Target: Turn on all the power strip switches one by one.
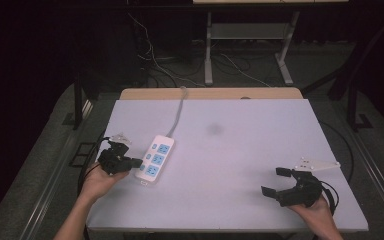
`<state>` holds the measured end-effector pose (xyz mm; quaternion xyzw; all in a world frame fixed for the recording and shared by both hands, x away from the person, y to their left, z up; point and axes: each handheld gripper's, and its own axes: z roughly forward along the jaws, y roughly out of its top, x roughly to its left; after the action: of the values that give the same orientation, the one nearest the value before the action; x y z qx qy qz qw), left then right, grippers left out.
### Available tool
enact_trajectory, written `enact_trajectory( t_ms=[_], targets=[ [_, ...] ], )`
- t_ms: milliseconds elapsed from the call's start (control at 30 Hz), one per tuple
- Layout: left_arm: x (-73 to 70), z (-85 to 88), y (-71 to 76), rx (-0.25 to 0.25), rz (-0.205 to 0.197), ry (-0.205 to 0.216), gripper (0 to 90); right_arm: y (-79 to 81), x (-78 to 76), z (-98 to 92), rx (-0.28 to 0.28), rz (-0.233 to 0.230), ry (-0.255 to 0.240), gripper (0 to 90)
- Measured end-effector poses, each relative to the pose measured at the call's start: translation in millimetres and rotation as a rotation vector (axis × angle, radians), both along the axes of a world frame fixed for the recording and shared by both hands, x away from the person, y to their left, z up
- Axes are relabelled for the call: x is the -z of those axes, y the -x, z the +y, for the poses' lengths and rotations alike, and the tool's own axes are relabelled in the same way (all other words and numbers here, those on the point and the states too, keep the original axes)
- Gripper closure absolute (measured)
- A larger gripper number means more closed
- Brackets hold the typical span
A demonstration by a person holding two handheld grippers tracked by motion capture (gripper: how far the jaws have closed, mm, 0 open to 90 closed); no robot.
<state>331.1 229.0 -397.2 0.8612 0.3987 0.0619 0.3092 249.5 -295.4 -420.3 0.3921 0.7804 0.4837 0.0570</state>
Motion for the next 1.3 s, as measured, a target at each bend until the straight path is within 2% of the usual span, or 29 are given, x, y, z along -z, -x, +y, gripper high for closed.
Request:
enact_trajectory(
  t_ms=[267,533,767,1133,1300],
  targets=[
    [2.9,-2.0,-2.2,0.000,0.002,0.000,89.2,-0.1,0.1,0.0,-0.001,0.000,0.000,1.5],
    [6.6,-1.2,-2.5,-0.001,0.010,0.029,89.4,-0.5,0.2,-2.1,0.007,0.001,-0.019,1.5],
    [8.4,-1.8,-1.4,0.007,-0.001,0.027,89.7,-0.2,0.2,-2.5,0.007,0.002,-0.024,1.5],
    [11.6,1.1,-4.6,-0.003,0.031,0.055,90.0,1.0,-0.6,-3.1,0.006,-0.001,-0.030,1.5],
    [11.4,0.6,-4.8,-0.006,0.037,0.045,90.0,1.0,-1.1,-3.7,0.005,-0.003,-0.032,1.5]
  ],
)
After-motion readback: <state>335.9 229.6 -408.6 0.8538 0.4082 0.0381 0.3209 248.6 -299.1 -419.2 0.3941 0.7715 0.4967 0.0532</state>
